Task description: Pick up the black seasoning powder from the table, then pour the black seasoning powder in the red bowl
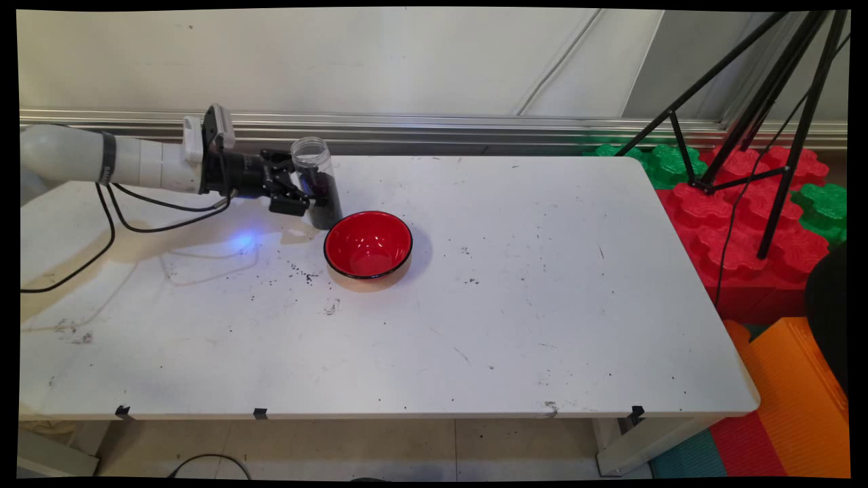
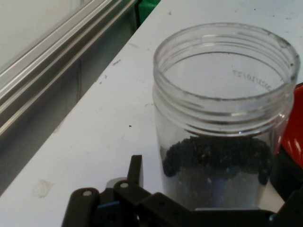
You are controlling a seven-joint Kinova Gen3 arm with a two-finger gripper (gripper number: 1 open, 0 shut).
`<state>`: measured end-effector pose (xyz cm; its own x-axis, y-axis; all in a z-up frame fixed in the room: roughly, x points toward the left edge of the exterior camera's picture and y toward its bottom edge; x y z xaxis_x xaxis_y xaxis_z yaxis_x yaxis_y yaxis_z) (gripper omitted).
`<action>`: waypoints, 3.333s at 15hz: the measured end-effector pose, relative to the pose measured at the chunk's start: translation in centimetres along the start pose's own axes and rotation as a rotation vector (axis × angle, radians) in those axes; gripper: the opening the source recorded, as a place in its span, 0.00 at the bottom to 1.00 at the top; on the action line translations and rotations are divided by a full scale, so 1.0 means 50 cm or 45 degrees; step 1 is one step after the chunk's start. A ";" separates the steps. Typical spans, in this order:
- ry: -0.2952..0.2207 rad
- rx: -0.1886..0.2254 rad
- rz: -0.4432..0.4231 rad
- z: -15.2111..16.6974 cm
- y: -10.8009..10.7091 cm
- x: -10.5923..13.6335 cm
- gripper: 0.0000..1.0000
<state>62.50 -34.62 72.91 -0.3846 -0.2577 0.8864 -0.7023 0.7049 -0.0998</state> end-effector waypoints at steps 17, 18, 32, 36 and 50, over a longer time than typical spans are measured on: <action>0.095 0.015 0.015 0.024 0.003 -0.047 1.00; 0.097 0.017 0.014 0.025 0.003 -0.050 1.00; 0.113 0.017 0.006 0.040 0.001 -0.063 0.00; 0.107 0.011 0.037 0.041 0.000 -0.043 0.00; 0.134 0.013 0.393 0.052 0.014 0.082 0.00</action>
<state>58.87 -36.91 75.32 -0.5164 0.0372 0.8555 -0.5685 0.7323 -0.3749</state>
